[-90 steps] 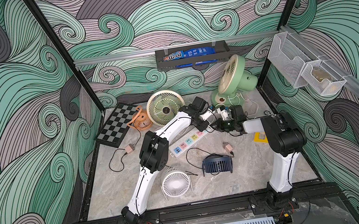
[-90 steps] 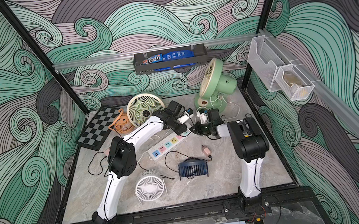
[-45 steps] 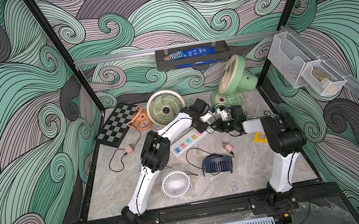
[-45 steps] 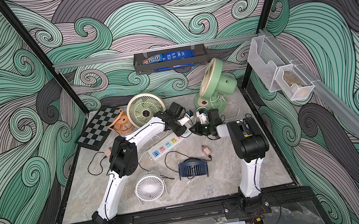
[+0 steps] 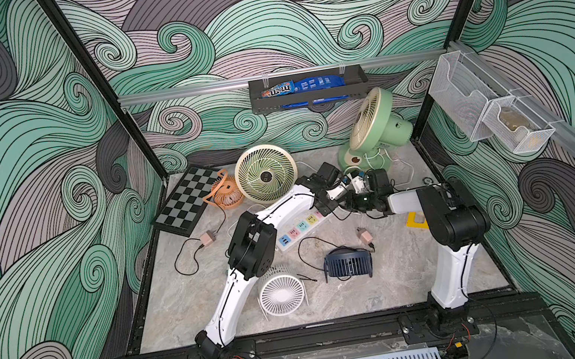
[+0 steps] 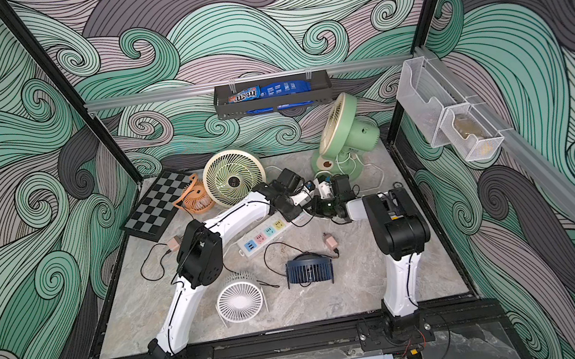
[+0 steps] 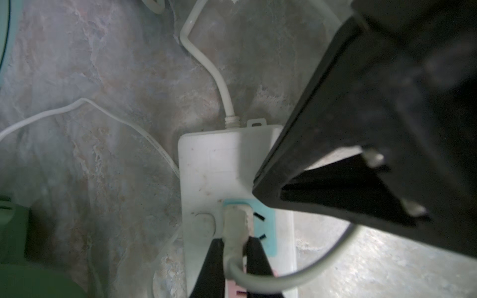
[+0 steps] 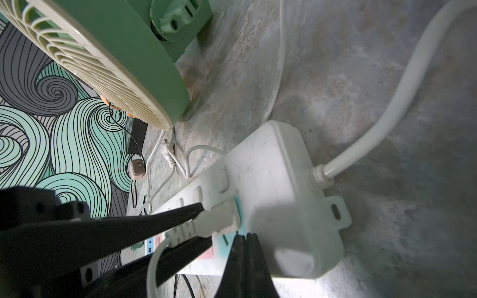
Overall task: Unplug the desk fan from the power strip
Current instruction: Remove the plug from the socket.
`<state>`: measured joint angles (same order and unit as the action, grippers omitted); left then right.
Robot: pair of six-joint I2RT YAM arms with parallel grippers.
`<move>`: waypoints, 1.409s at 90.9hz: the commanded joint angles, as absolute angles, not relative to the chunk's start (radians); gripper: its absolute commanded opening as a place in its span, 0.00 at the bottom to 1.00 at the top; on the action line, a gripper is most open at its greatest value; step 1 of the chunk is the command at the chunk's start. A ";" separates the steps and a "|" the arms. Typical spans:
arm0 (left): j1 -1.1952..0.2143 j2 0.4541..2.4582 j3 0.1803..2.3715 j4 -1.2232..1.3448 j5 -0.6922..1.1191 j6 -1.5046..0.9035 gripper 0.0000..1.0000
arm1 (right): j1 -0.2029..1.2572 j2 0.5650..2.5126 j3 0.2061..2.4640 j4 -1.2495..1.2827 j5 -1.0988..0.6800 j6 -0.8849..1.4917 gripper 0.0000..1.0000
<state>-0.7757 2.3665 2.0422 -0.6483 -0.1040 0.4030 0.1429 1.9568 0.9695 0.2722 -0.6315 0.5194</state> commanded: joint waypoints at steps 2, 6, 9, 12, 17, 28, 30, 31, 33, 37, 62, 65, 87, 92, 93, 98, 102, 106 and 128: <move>-0.773 2.354 2.057 -0.655 -0.084 0.399 0.00 | 0.150 1.991 0.975 0.228 -0.601 0.519 0.03; -0.761 2.368 2.090 -0.695 -0.042 0.373 0.00 | 0.150 1.993 0.976 0.221 -0.594 0.517 0.03; -0.752 2.375 2.111 -0.718 -0.006 0.352 0.00 | 0.150 1.994 0.978 0.215 -0.589 0.517 0.03; -0.742 2.382 2.128 -0.741 0.033 0.329 0.00 | 0.150 1.996 0.981 0.209 -0.585 0.517 0.03; -0.735 2.389 2.146 -0.763 0.064 0.309 0.00 | 0.151 1.999 0.984 0.200 -0.578 0.517 0.03; -0.761 2.365 2.107 -0.748 0.028 0.374 0.00 | 0.154 2.003 0.989 0.183 -0.564 0.515 0.03; -0.769 2.354 2.092 -0.733 0.009 0.383 0.00 | 0.154 2.004 0.989 0.181 -0.560 0.513 0.03; -0.774 2.349 2.083 -0.724 -0.002 0.388 0.00 | 0.154 2.004 0.990 0.180 -0.559 0.513 0.03; -0.782 2.341 2.062 -0.704 -0.030 0.393 0.00 | 0.153 2.005 0.990 0.178 -0.557 0.514 0.03; -0.791 2.325 2.027 -0.656 -0.077 0.405 0.00 | 0.154 2.007 0.990 0.175 -0.555 0.514 0.03; -0.737 2.375 2.149 -0.775 0.054 0.306 0.00 | 0.159 2.015 0.999 0.151 -0.535 0.510 0.03; -0.741 2.373 2.139 -0.769 0.047 0.315 0.00 | 0.160 2.016 0.999 0.150 -0.533 0.511 0.03; -0.783 2.286 1.967 -0.580 -0.108 0.395 0.00 | 0.160 2.022 1.000 0.146 -0.529 0.512 0.03; -0.768 2.298 2.000 -0.618 -0.049 0.362 0.00 | 0.161 2.023 1.001 0.146 -0.529 0.511 0.03; -0.764 2.301 2.013 -0.631 -0.035 0.353 0.00 | 0.160 2.023 1.002 0.145 -0.530 0.511 0.03; -0.747 2.327 2.071 -0.689 0.024 0.314 0.00 | 0.162 2.023 1.001 0.146 -0.531 0.511 0.03; -0.741 2.348 2.106 -0.729 0.034 0.301 0.00 | 0.162 2.022 1.000 0.145 -0.531 0.511 0.03; -0.742 2.358 2.128 -0.753 0.028 0.305 0.00 | 0.162 2.020 1.002 0.144 -0.531 0.511 0.03; -0.744 2.329 2.115 -0.726 0.007 0.311 0.00 | 0.161 1.993 1.022 0.131 -0.544 0.509 0.03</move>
<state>-0.7418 2.3398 2.0884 -0.7025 -0.0174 0.3244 0.1577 1.9778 1.0203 0.2344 -0.5926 0.5186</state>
